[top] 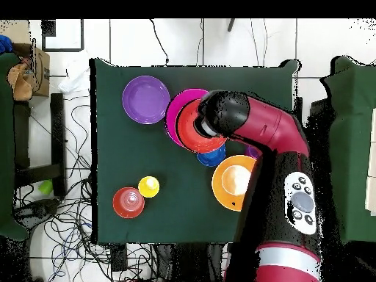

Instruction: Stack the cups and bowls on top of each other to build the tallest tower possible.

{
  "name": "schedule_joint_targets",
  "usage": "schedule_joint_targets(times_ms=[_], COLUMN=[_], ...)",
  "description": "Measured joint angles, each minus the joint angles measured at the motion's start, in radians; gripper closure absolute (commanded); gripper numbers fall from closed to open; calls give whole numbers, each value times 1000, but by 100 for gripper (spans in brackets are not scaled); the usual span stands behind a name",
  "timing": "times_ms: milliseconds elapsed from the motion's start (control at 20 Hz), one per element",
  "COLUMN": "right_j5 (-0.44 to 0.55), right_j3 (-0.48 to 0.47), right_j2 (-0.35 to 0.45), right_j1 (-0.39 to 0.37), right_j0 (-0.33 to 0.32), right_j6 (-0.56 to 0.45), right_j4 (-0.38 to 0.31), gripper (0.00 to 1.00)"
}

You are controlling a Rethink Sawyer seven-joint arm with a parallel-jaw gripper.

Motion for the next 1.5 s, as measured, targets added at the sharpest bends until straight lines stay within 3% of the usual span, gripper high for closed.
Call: schedule_joint_targets(times_ms=[500, 950, 1500], right_j5=[99, 215, 227], right_j3=[0, 1, 1], right_j2=[-2, -27, -48], right_j1=[-70, -201, -267], right_j0=[4, 31, 68], right_j6=[0, 0, 0], right_j4=[-1, -8, -15], gripper=[0, 0, 0])
